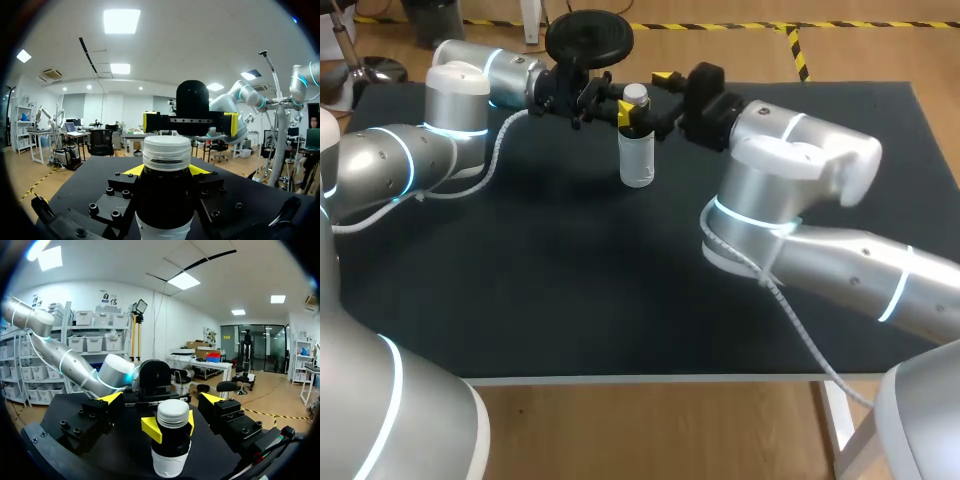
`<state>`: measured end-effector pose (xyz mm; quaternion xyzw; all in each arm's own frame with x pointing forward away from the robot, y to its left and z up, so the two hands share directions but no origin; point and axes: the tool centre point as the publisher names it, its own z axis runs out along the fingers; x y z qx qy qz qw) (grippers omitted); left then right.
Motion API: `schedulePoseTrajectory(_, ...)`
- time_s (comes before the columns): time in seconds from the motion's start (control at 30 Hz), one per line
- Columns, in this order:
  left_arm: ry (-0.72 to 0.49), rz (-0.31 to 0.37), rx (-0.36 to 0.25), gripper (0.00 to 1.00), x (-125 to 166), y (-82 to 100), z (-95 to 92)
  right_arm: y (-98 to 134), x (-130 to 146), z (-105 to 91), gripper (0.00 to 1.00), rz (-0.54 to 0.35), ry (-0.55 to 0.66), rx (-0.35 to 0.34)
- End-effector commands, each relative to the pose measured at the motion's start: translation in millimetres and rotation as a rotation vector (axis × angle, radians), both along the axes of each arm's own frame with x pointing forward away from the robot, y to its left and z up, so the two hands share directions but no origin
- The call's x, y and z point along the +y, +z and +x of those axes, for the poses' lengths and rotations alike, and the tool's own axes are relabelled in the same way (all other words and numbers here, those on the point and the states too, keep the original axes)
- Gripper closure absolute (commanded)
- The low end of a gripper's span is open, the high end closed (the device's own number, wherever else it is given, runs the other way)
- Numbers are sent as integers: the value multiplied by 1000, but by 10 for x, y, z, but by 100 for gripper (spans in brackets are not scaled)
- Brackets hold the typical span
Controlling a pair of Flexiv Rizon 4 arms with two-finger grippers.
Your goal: Unscrew the bottle cap
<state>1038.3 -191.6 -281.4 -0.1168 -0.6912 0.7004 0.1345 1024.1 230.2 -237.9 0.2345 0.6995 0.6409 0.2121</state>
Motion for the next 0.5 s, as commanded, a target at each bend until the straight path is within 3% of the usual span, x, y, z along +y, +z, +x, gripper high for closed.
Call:
schedulePoseTrajectory(0.03,-4,1,0,100,-4,2,17,2,46,51,0,-5,2,6)
schedulePoseTrajectory(0.5,-4,1,0,100,-4,2,17,-49,72,160,0,2,6,24)
